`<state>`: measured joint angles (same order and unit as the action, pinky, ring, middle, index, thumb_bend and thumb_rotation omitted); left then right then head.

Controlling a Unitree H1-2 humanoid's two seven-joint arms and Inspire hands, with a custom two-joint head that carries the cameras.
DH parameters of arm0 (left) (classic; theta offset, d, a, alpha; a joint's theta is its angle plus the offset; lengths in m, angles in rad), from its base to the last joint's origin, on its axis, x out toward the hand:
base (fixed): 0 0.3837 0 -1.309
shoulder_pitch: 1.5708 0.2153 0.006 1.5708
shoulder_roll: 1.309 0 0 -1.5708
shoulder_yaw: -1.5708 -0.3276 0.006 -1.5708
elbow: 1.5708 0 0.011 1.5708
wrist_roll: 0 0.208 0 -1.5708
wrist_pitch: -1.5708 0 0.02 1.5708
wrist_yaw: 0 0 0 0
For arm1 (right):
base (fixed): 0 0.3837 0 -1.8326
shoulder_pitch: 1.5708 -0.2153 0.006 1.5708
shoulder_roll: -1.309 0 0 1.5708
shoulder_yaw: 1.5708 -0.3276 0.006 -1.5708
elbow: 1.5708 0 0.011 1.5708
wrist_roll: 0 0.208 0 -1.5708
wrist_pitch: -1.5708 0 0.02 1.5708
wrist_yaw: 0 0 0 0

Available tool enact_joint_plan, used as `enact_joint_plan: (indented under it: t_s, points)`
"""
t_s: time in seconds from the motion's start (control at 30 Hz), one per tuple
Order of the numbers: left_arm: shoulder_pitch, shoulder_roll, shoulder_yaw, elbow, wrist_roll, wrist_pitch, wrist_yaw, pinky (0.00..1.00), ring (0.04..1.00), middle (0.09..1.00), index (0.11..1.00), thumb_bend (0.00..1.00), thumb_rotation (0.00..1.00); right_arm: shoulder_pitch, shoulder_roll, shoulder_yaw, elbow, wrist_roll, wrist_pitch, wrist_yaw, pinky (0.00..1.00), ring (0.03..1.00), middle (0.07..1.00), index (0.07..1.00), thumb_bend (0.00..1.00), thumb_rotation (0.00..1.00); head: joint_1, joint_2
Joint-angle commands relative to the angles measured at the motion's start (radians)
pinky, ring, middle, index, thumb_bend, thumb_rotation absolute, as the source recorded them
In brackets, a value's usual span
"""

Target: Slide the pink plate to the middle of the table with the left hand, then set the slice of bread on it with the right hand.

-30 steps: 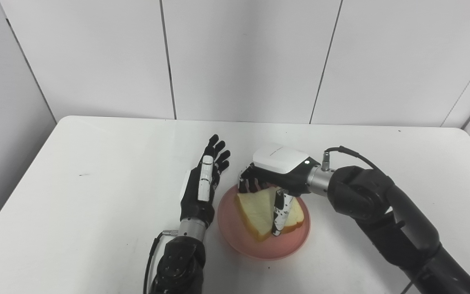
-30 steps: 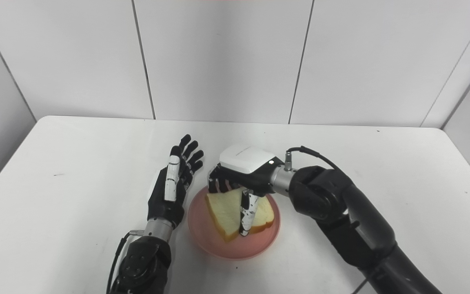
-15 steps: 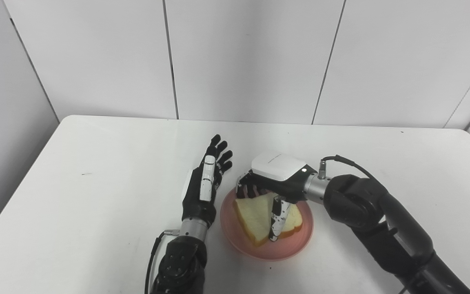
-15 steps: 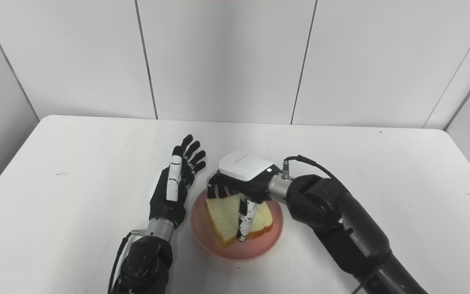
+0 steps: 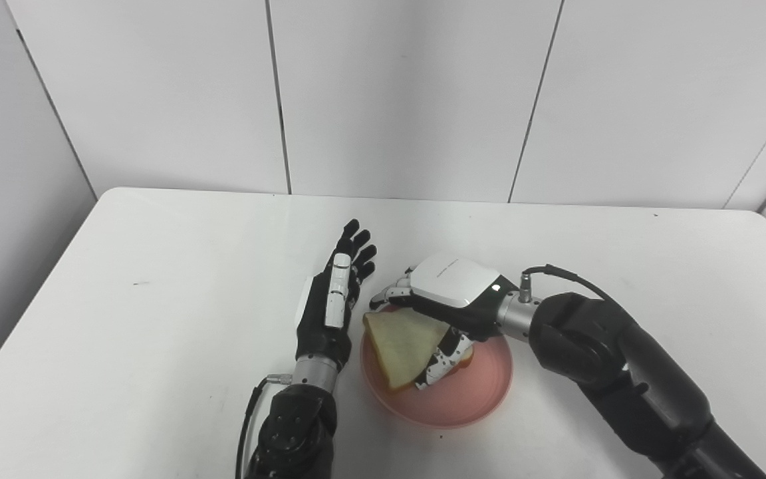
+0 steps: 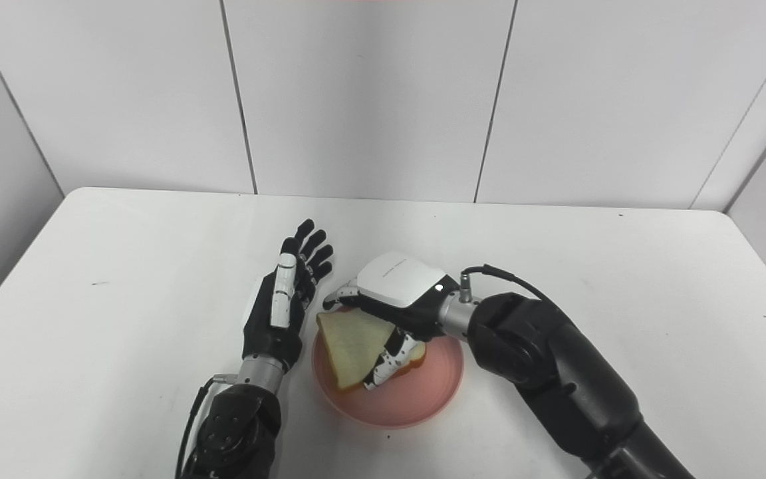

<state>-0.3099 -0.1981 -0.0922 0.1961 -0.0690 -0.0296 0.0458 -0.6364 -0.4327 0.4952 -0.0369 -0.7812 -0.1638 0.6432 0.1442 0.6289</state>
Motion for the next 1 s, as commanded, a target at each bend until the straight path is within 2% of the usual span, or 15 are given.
enact_joint_plan:
  t_s: [0.0,0.13,0.23,0.4,0.5,0.53,0.57,0.63,0.7,0.77,0.87,0.97]
  points:
    - [-0.042,-0.032,0.006,-0.03,-0.019,-0.029,-0.008,0.91,0.923,0.947,0.928,0.69,0.98,-0.029,-0.018,-0.022,-0.039,0.007,0.002,0.003,0.92,0.862,0.865,0.837,0.79,0.46,0.002,-0.001]
    - [-0.041,-0.029,0.012,-0.034,-0.021,-0.023,0.001,0.94,0.919,0.94,0.928,0.7,0.98,-0.015,-0.023,-0.049,-0.059,0.016,0.011,-0.001,0.93,0.852,0.846,0.802,0.8,0.5,0.001,-0.002]
    - [-0.039,-0.027,0.018,-0.037,-0.031,-0.019,-0.002,0.96,0.923,0.943,0.931,0.68,0.98,-0.005,-0.024,-0.077,-0.087,0.025,0.031,0.007,0.95,0.863,0.86,0.838,0.83,0.55,0.0,-0.004]
    - [-0.034,-0.024,0.025,-0.041,-0.048,-0.013,-0.007,0.96,0.93,0.939,0.921,0.69,0.96,0.014,-0.028,-0.131,-0.131,0.054,0.06,0.012,0.97,0.886,0.881,0.876,0.83,0.58,-0.001,-0.004]
    - [-0.026,-0.019,0.023,-0.05,-0.054,-0.003,-0.015,0.96,0.936,0.942,0.927,0.69,0.95,0.03,-0.03,-0.169,-0.137,0.073,0.048,-0.023,0.99,0.918,0.887,0.886,0.83,0.64,-0.002,-0.006]
    - [-0.024,-0.018,0.022,-0.052,-0.055,-0.002,-0.016,0.96,0.935,0.942,0.927,0.69,0.95,0.037,-0.03,-0.184,-0.14,0.081,0.047,-0.032,1.0,0.93,0.891,0.89,0.84,0.71,-0.003,-0.007]
    - [-0.02,-0.017,0.021,-0.051,-0.054,-0.002,-0.016,0.96,0.934,0.941,0.926,0.69,0.94,0.05,-0.026,-0.212,-0.149,0.11,0.061,-0.041,1.0,0.944,0.912,0.9,0.85,0.74,-0.004,-0.007]
    - [-0.014,-0.015,0.021,-0.051,-0.056,-0.003,-0.018,0.96,0.934,0.941,0.926,0.7,0.94,0.079,-0.016,-0.268,-0.16,0.171,0.085,-0.062,1.0,0.95,0.922,0.904,0.84,0.73,-0.003,-0.009]
    - [-0.006,-0.012,0.021,-0.053,-0.059,-0.004,-0.023,0.96,0.937,0.944,0.927,0.7,0.93,0.112,-0.003,-0.318,-0.157,0.228,0.101,-0.095,0.96,0.929,0.929,0.915,0.79,0.65,-0.003,-0.011]
    - [0.001,-0.008,0.02,-0.057,-0.06,-0.005,-0.027,0.96,0.941,0.943,0.927,0.7,0.93,0.144,0.012,-0.357,-0.149,0.269,0.109,-0.13,0.92,0.932,0.943,0.939,0.77,0.68,-0.004,-0.011]
    - [0.013,-0.003,0.015,-0.067,-0.057,0.001,-0.029,0.95,0.941,0.948,0.933,0.68,0.94,0.192,0.042,-0.408,-0.14,0.349,0.117,-0.179,0.79,0.927,0.969,0.97,0.75,0.73,-0.005,-0.011]
    - [0.024,0.004,0.009,-0.078,-0.059,0.001,-0.039,0.96,0.947,0.955,0.938,0.67,0.95,0.237,0.077,-0.451,-0.138,0.439,0.144,-0.21,0.77,0.947,0.995,0.995,0.73,0.79,-0.011,-0.011]
